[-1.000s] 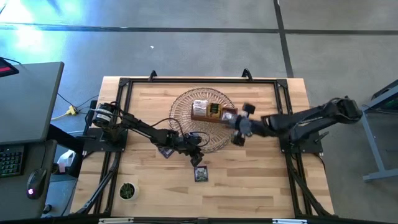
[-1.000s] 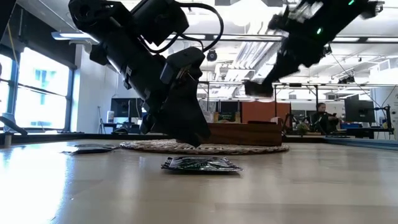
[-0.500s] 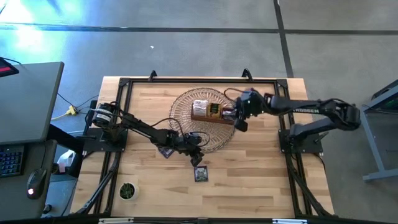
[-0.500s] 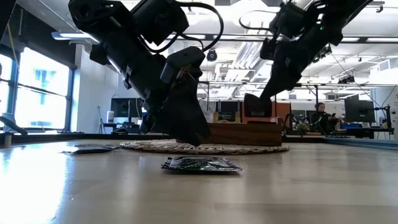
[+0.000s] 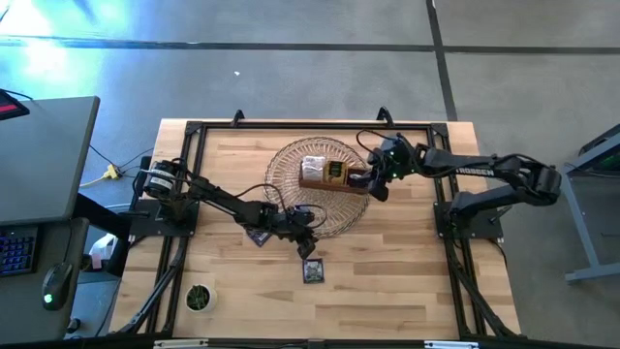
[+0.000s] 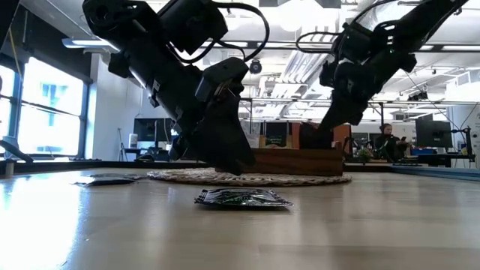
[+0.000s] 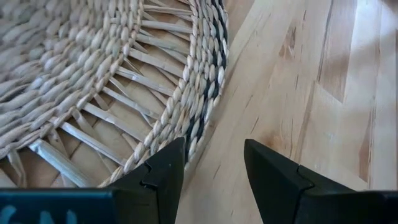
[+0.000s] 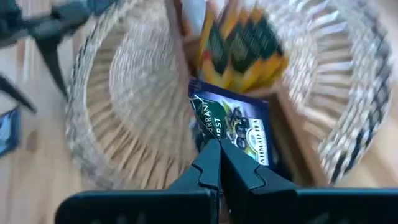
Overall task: Pick & Place Tea
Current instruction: Put the purple tea bag into the right section of the wooden organizer
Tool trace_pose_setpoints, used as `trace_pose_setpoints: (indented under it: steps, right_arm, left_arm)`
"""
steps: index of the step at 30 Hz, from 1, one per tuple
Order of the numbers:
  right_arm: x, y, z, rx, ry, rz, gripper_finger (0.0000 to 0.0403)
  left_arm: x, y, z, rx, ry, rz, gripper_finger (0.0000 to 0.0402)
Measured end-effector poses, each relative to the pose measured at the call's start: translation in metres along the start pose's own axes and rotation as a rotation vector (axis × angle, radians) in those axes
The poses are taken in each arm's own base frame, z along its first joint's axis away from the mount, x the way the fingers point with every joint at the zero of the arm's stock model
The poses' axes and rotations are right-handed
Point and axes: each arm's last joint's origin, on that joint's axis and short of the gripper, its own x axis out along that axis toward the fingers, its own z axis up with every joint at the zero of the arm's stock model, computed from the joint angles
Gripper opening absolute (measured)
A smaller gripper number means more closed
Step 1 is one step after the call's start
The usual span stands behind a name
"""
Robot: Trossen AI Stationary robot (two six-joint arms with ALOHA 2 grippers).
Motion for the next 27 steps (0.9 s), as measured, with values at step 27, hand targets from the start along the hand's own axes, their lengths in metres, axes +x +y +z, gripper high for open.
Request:
trace_pose_setpoints:
  steps: [27]
  right_arm:
    - [-0.004,0.001,0.011,-0.149,-0.152,-0.019,0.0028]
  left_arm:
    - [0.0,0.002,-0.001,0.002,0.008,0.024,0.0166]
